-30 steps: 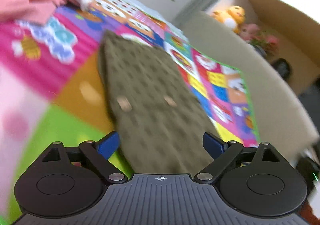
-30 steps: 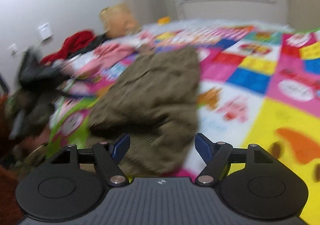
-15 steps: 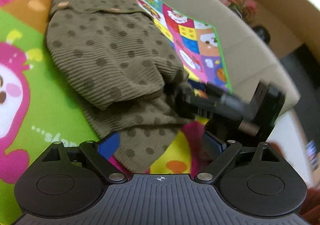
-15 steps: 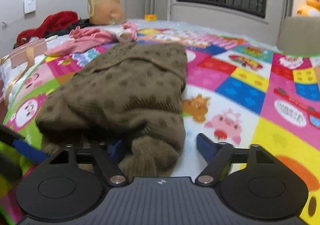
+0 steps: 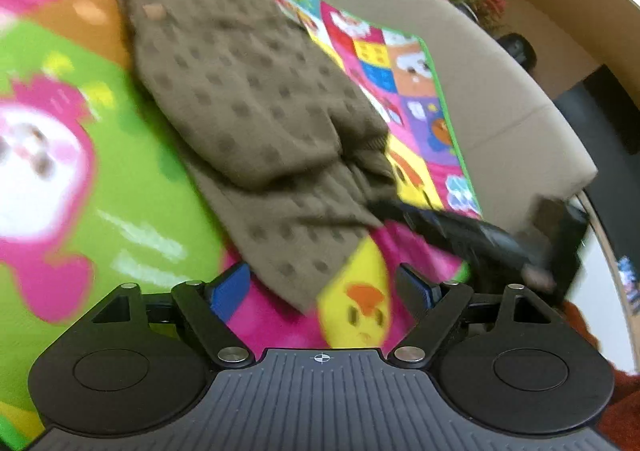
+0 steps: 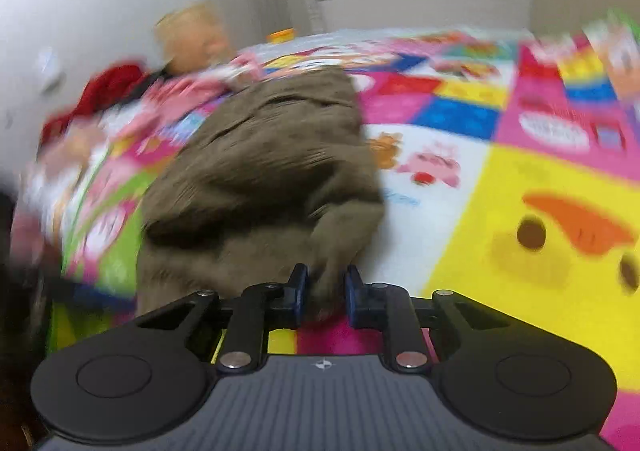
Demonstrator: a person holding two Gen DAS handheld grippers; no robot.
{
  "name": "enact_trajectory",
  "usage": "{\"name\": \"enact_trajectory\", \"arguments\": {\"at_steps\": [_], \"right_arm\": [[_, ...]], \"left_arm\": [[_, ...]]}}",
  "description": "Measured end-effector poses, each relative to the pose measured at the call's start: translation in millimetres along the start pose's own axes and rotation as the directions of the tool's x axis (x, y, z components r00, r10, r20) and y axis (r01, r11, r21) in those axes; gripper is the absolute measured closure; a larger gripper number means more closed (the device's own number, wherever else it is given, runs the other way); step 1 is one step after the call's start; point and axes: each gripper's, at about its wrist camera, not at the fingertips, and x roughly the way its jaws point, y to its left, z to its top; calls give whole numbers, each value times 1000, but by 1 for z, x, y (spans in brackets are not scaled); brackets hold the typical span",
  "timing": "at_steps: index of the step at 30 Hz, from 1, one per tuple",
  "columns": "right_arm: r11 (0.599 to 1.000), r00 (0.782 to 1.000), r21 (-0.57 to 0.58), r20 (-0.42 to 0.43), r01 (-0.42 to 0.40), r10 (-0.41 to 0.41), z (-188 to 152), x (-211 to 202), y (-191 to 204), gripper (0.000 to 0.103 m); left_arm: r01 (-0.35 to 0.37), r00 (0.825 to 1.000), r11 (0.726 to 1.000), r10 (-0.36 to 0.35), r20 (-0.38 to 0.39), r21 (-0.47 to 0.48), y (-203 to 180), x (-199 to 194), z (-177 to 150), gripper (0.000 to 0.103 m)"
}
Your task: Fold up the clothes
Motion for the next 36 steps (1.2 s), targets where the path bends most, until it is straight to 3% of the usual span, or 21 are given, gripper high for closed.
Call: {"name": "enact_trajectory", "arguments": {"at_steps": [1, 2, 4, 8, 11, 12, 13, 14, 17, 19, 24, 28, 30, 31, 32, 35, 36], "right_arm": [[994, 1000, -105, 11, 29, -28, -1, -6, 12, 77], [973, 998, -223, 31, 58, -53, -3, -11, 24, 60], [905, 997, -419, 69, 69, -44, -10, -17, 47, 39], [819, 999, -574, 38, 2, 24, -15, -3, 75, 35], [795, 999, -607, 22, -18, 39, -14, 18, 88, 37], [801, 998, -598, 18, -31, 53, -10, 22, 91, 43], [824, 997, -564, 12, -56, 77, -3, 23, 91, 69], [856, 995, -511, 12, -79, 100, 8, 24, 89, 88], [930, 987, -348, 64, -119, 150, 44, 19, 76, 89], [954, 979, -260, 98, -149, 180, 66, 16, 68, 91], [948, 963, -213, 86, -234, 257, 88, 22, 76, 93], [907, 955, -327, 39, -264, 293, 76, 15, 84, 92], [889, 961, -391, 38, -238, 274, 69, 6, 84, 66], [884, 969, -427, 59, -191, 238, 63, -1, 79, 29], [877, 976, -462, 89, -136, 198, 57, -8, 75, 11], [857, 992, -515, 87, -35, 93, 40, -14, 60, 10], [850, 995, -527, 86, 1, 52, 34, -12, 57, 10]], "left_arm": [[-30, 999, 999, 30, 23, 12, 1, -6, 4, 13], [-64, 997, 998, 63, 48, 21, 2, -14, 8, 11], [-134, 987, 991, 131, 94, 29, 7, -28, 14, 8], [-270, 954, 961, 257, 156, 67, 11, -42, 25, 5], [-368, 921, 917, 336, 198, 156, 5, -45, 30, 2], [-392, 913, 897, 352, 208, 202, 2, -45, 30, 1], [-416, 904, 875, 368, 219, 247, -1, -45, 30, 1], [-439, 895, 850, 382, 231, 291, -4, -45, 31, 1], [-412, 911, 796, 341, 233, 444, -17, -37, 26, 0], [-409, 913, 736, 323, 251, 540, -30, -27, 23, 0], [-444, 895, 521, 291, 337, 729, -53, 11, 20, 0], [-415, 908, 443, 257, 331, 794, -53, 38, 20, 0], [-385, 920, 445, 250, 301, 808, -49, 45, 21, 5], [-369, 927, 466, 248, 282, 804, -46, 46, 22, 6], [-355, 933, 496, 241, 267, 793, -42, 47, 25, 7], [-332, 943, 619, 224, 245, 712, -27, 42, 36, 6], [-316, 949, 673, 215, 232, 668, -20, 40, 42, 5]]}}
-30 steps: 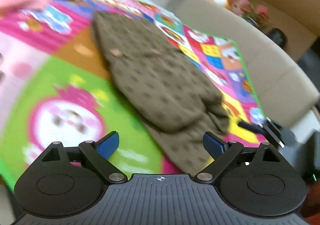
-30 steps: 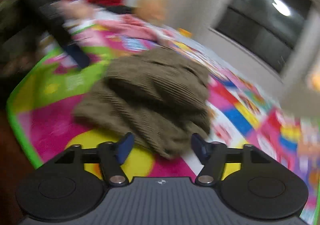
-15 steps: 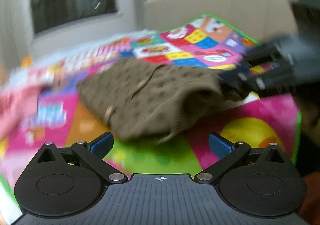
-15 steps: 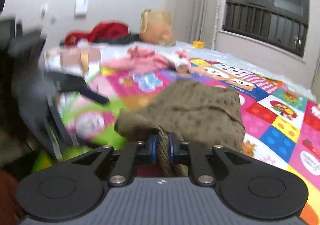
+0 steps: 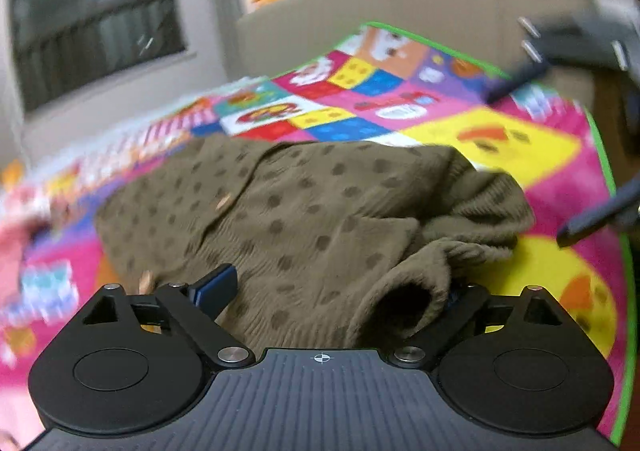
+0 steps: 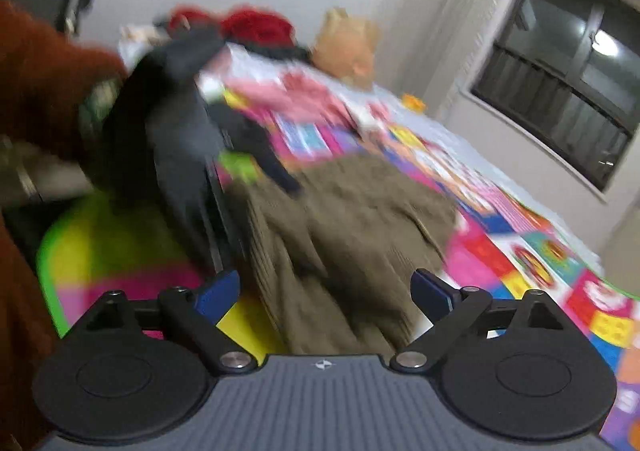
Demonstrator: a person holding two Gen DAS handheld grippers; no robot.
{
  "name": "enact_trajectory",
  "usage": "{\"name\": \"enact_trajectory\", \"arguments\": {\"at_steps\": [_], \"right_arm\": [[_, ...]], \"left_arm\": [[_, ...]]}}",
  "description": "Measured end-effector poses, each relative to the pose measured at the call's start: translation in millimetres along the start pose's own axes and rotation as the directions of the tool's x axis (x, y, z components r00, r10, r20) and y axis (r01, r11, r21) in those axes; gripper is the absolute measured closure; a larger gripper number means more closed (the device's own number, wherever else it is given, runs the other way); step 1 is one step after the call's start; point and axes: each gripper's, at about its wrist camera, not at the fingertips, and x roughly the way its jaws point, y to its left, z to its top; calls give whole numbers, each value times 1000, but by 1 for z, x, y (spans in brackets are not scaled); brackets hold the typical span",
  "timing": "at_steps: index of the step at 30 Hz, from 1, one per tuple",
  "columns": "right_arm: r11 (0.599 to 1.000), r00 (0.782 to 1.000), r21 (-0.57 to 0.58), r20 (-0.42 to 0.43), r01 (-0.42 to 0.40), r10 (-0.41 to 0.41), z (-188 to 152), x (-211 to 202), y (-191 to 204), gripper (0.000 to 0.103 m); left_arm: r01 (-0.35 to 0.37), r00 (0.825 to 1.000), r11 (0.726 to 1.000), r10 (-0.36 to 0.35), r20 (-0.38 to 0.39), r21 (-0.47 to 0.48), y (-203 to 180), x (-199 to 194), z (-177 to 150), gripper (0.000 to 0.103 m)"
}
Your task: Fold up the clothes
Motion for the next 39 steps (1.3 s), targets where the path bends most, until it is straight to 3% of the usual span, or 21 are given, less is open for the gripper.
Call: {"name": "enact_trajectory", "arguments": {"at_steps": [4, 9, 10, 14, 17, 24, 31, 34, 39], "right_arm": [[986, 991, -119, -38, 119, -124, -20, 25, 13, 8], [942, 985, -289, 53, 172, -163, -7, 71, 38, 6], [946, 987, -283, 54, 158, -149, -1, 79, 38, 8], [995, 1000, -99, -24, 13, -16, 28, 110, 22, 43], [999, 999, -36, -43, -36, 34, 36, 114, 24, 51], [977, 980, 101, -57, -187, 193, 48, 84, 30, 62], [929, 932, 156, -93, -334, 351, 49, 30, 47, 66], [920, 921, 168, -113, -353, 374, 51, 26, 45, 69], [919, 921, 174, -109, -353, 374, 60, 26, 32, 74]], "left_arm": [[56, 998, 970, -57, 4, -236, 33, 2, -4, 5], [67, 997, 970, -71, -6, -235, 38, 0, 1, 5], [71, 997, 972, -75, -9, -222, 38, -2, 1, 6], [80, 996, 979, -84, -12, -187, 40, -17, -3, 17], [71, 997, 974, -75, -9, -214, 49, -30, -10, 19], [113, 993, 967, -116, 2, -228, 52, -62, -24, 18], [179, 984, 972, -176, 33, -154, 28, -104, -29, 11], [164, 986, 981, -162, 25, -102, 20, -110, -31, 8], [112, 994, 993, -112, -5, -21, 20, -112, -35, 6]]}}
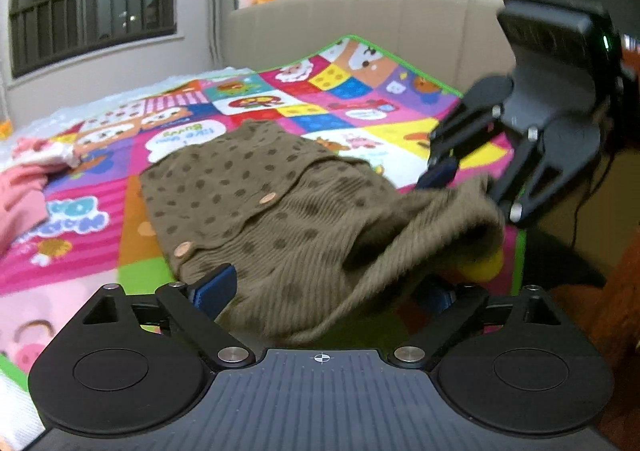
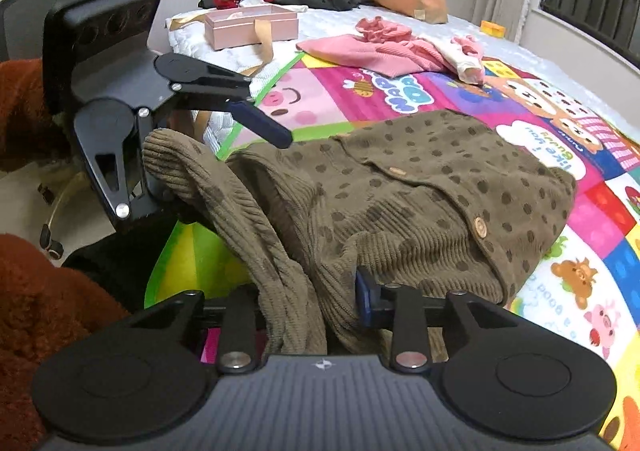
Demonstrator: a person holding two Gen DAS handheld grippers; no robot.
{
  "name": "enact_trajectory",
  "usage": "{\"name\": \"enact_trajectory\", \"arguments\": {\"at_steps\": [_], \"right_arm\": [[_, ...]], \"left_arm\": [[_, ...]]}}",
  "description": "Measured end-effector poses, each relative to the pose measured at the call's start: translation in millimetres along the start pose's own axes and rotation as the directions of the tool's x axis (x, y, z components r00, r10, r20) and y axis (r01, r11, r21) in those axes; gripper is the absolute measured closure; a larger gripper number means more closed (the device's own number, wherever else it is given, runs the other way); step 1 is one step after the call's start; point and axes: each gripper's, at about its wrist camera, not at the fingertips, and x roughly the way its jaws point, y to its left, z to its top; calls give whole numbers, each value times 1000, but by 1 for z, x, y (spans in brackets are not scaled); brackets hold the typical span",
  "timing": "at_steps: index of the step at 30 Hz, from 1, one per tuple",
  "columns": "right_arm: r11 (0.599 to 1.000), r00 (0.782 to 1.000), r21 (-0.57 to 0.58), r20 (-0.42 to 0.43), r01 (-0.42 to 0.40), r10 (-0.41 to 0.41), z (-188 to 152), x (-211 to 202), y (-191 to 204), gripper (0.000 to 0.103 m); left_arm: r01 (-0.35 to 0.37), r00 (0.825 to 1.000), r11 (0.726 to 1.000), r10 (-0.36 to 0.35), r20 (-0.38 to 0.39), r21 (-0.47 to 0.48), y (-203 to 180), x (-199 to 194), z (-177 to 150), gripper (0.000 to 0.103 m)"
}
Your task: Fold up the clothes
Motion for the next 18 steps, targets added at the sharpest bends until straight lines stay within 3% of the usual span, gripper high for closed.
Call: {"name": "enact_trajectory", "arguments": {"at_steps": [11, 15, 18], "right_arm": [[997, 999, -68, 23, 34, -32, 42, -20, -28, 78], [992, 998, -112, 28, 60, -58, 64, -20, -49, 78], [989, 995, -111, 39, 93, -90, 79, -7, -77, 78]], "left_arm": [[-47, 999, 992, 48, 2, 114, 21, 20, 9, 4], [-16, 999, 993, 11, 40, 121, 39, 43, 31, 3], [54, 997, 995, -58, 46, 86, 55, 65, 43, 3]]}}
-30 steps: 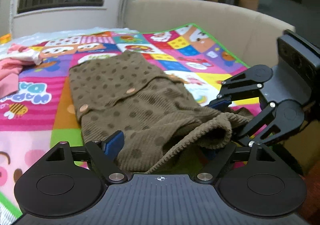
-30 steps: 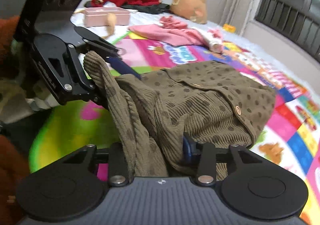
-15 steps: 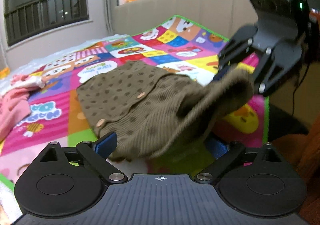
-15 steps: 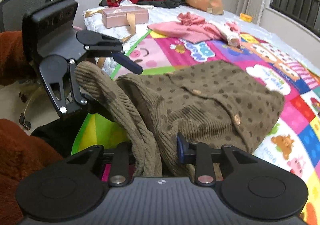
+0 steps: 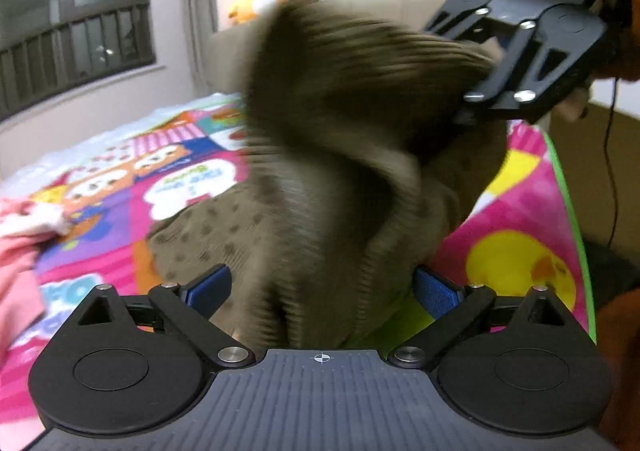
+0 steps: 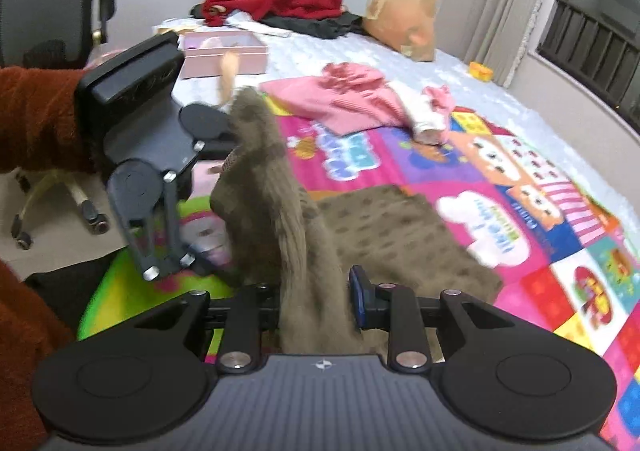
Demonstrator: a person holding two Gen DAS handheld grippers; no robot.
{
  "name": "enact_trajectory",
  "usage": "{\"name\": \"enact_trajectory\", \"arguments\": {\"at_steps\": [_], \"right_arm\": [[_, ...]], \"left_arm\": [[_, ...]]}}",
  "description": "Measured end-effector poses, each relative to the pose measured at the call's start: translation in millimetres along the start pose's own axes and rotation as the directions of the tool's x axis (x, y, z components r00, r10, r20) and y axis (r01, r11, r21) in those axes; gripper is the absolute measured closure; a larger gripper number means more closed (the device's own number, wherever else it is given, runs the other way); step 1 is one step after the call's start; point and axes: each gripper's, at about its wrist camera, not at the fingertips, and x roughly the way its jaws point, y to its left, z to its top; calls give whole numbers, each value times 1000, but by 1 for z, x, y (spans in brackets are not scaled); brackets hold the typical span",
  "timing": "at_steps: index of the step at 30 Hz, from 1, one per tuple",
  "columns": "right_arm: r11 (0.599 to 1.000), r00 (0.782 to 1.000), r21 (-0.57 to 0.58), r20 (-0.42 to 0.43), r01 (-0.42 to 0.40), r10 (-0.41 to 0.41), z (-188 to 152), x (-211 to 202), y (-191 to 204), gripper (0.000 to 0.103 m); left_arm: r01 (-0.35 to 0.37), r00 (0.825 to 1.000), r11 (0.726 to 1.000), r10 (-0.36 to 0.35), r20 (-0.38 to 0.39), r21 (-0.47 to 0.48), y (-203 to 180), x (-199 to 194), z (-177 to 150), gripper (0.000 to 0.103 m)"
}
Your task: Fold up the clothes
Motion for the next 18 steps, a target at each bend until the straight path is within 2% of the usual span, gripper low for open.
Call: {"name": "enact_trajectory", "arguments": {"at_steps": [3, 7, 12, 15, 17, 18], "right_arm": [[999, 999, 32, 14, 32, -32, 6, 22, -36, 76], [994, 998, 101, 22, 50, -52, 3, 66, -82, 54], [973, 995, 209, 3, 96, -99, -3, 114, -122, 44], [959, 989, 257, 45, 123, -139, -2, 99, -129, 34], [950, 981, 279, 93, 139, -170, -4, 75, -126, 16], [945, 977, 299, 118, 136, -178, -7, 59, -124, 13]], "left_arm": [[21, 1000, 998, -21, 1, -60, 19, 19, 1, 3], [38, 999, 984, -37, 12, -177, 44, 34, -3, 3], [43, 999, 954, -38, 21, -298, 63, 43, -11, 2], [34, 999, 936, -29, 18, -352, 70, 45, -13, 2], [24, 1000, 936, -20, 16, -351, 69, 45, -13, 2], [21, 1000, 935, -16, 16, -354, 69, 46, -13, 2]]}}
